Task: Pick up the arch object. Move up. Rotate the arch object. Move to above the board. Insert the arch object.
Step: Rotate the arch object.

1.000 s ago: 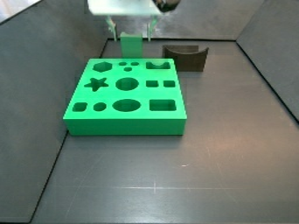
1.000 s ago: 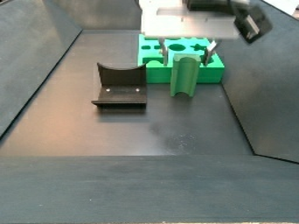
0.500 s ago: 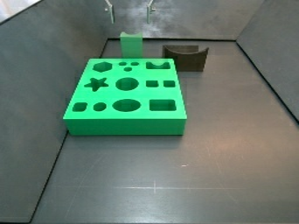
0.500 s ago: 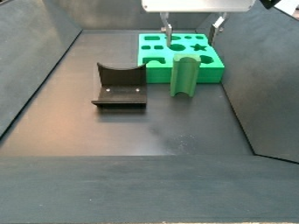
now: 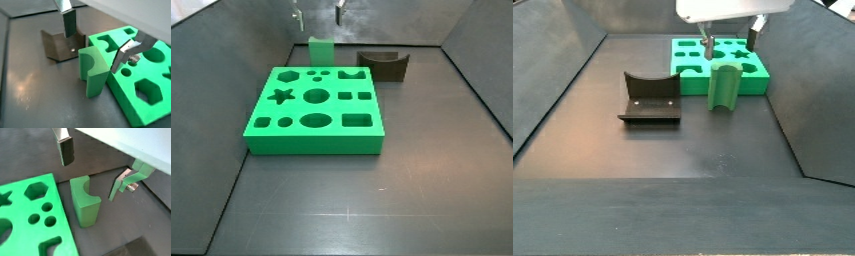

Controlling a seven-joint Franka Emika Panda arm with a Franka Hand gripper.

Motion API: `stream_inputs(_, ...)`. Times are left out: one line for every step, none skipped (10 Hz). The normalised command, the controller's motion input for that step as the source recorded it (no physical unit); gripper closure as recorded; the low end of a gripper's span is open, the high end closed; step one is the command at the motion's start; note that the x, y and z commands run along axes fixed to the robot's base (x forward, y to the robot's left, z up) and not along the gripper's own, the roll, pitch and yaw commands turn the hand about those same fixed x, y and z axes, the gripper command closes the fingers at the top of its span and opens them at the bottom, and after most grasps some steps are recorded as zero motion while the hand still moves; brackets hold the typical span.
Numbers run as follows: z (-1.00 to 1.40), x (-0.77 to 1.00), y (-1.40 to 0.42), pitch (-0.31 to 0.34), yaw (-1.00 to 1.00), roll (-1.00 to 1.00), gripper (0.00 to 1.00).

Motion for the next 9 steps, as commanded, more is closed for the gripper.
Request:
stream_inputs(-0.03,0.03,0.01,0.004,1.00,0.00,0.00)
stream_inputs(-0.03,0.03,0.00,0.004,1.00,0.00,0.00)
stream_inputs(-0.03,0.03,0.00,0.004,1.00,0.00,0.00)
stream_inputs(-0.03,0.03,0.00,0.004,1.00,0.00,0.00)
stream_inputs(-0.03,0.03,0.00,0.005,1.00,0.00,0.00)
stream_inputs(-0.03,0.03,0.00,0.005,1.00,0.00,0.00)
stream_inputs(-0.03,0.03,0.00,0.005,1.00,0.00,0.00)
stream_inputs(-0.03,0.03,0.00,0.005,1.00,0.00,0.00)
stream_inputs(-0.03,0.03,0.00,0.005,1.00,0.00,0.00)
